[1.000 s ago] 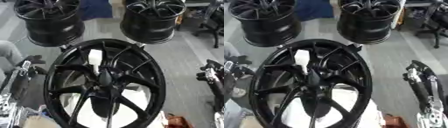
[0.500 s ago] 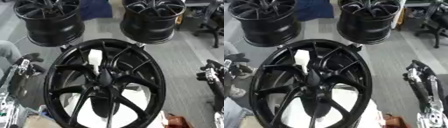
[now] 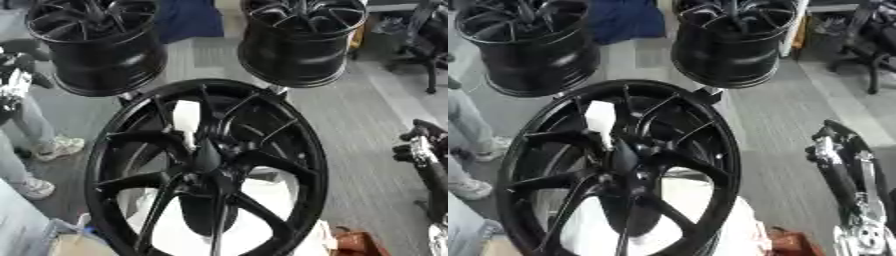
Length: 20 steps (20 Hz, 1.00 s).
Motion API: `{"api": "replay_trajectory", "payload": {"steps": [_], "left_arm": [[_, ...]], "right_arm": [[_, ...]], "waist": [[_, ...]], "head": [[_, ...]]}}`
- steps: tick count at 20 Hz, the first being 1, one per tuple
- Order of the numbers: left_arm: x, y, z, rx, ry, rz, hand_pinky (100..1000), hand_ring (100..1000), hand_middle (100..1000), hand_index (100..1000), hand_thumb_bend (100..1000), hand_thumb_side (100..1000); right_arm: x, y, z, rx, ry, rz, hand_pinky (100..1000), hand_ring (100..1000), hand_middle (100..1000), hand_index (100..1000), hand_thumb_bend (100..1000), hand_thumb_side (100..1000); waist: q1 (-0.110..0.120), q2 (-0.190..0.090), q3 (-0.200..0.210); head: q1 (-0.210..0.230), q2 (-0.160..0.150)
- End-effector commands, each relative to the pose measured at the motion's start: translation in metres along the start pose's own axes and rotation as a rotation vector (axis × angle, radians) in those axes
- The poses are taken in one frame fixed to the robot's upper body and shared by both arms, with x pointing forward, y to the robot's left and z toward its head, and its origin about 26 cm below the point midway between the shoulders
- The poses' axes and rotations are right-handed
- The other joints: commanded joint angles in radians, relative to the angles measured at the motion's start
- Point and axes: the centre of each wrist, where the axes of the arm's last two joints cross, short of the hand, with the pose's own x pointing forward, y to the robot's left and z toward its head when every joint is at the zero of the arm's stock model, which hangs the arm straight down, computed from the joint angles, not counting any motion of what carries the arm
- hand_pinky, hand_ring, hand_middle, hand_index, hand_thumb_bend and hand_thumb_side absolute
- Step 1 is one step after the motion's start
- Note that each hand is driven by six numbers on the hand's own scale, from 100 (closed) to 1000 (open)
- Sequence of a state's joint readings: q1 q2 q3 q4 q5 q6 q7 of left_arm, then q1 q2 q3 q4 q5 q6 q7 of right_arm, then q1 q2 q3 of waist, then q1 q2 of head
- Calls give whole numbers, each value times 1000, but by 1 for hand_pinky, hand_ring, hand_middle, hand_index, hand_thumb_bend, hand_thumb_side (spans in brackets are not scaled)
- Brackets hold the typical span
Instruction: Pull the pin out of the wheel hub.
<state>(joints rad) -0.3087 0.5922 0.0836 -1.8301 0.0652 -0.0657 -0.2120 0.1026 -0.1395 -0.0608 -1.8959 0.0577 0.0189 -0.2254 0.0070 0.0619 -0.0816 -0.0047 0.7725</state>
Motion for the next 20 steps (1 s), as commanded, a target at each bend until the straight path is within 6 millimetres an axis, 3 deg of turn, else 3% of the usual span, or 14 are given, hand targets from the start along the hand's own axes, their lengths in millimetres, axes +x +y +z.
{"api": "replay_trajectory", "payload": {"steps": [1, 3, 7, 13, 17, 20], "left_arm": [[29, 33, -21, -150, -93, -228, 633, 498, 698, 821, 100, 404], [42, 43, -34, -257, -138, -342, 645, 497, 719, 829, 100, 307], [63, 43, -61, -555, -211, -558, 670, 511, 766, 852, 100, 279], [70, 9, -100, -976, -257, -718, 676, 513, 793, 873, 198, 402], [61, -19, -124, -1077, -261, -761, 666, 507, 798, 878, 270, 500], [52, -40, -139, -1106, -263, -794, 662, 502, 794, 874, 306, 490]], "right_arm": [[6, -4, -3, 14, -30, 21, 574, 567, 588, 803, 100, 555], [6, -4, -3, 19, -31, 24, 574, 567, 588, 803, 100, 551], [7, -4, -4, 28, -33, 29, 574, 567, 588, 803, 100, 552], [6, -5, -4, 36, -31, 34, 574, 567, 588, 804, 100, 552], [5, -5, -3, 39, -29, 34, 574, 567, 588, 804, 100, 552], [5, -4, -3, 40, -27, 32, 574, 567, 588, 804, 100, 552]], "waist": [[6, -10, -7], [9, -11, -14], [18, -13, -33], [26, -20, -47], [25, -24, -49], [23, -25, -49]], "head": [[-2, -2], [0, -2], [6, -2], [4, -2], [-7, -2], [-9, -2]]}}
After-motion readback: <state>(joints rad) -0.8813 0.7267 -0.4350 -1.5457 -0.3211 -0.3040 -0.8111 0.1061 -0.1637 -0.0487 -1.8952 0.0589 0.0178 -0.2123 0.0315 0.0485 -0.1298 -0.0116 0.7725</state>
